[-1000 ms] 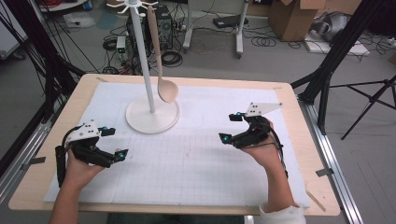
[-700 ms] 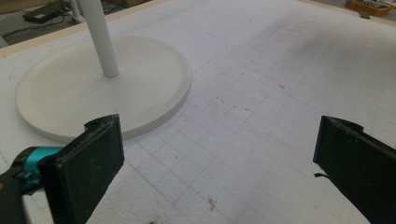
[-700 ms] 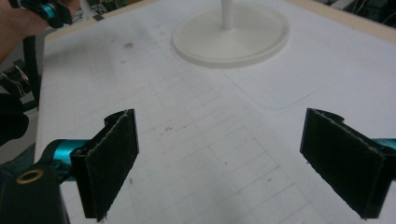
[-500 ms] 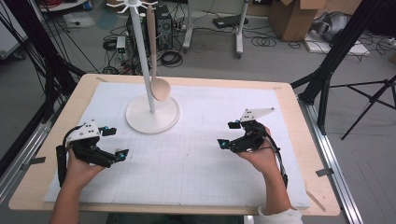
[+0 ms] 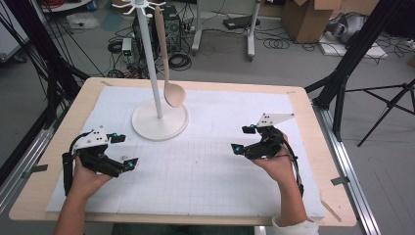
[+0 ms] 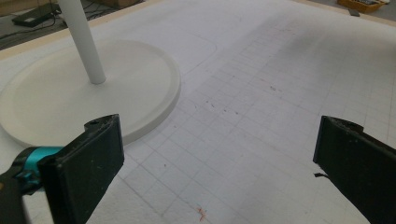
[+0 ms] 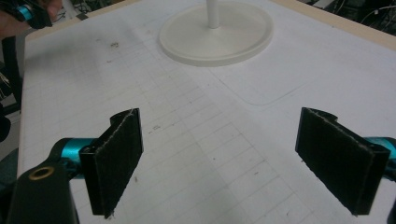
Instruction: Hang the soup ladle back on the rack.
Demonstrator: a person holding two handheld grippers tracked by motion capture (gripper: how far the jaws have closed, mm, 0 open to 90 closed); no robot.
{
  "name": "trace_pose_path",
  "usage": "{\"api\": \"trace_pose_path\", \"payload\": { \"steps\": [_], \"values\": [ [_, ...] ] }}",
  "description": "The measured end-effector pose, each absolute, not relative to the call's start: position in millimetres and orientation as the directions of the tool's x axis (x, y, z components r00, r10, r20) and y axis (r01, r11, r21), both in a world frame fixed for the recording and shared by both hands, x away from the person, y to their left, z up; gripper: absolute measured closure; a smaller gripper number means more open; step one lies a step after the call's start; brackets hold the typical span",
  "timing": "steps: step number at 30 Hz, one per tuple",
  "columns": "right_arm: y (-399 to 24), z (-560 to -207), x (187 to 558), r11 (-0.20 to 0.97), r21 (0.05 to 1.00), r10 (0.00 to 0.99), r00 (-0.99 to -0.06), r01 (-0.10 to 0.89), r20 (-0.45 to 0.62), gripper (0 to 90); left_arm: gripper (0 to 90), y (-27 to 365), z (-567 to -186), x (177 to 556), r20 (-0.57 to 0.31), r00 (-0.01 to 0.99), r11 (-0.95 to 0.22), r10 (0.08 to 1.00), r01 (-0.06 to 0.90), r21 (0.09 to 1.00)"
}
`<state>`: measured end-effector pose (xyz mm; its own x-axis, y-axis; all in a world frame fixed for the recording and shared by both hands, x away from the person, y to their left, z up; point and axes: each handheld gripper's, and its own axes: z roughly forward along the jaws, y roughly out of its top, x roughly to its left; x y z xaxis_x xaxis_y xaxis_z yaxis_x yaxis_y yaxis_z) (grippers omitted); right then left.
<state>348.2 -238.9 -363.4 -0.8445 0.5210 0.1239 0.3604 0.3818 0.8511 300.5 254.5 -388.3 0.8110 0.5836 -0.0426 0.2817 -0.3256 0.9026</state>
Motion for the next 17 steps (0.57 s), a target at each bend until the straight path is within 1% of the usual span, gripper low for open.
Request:
{"api": "trace_pose_path", "payload": {
  "steps": [17],
  "values": [
    [-240.6,-365.1,350.1,0.384,0.846,0.519,-0.844,0.370,0.134,14.4,2.2,254.4,-390.7,302.2,-0.047,0.805,-0.325,0.591,0.291,0.900]
  ]
}}
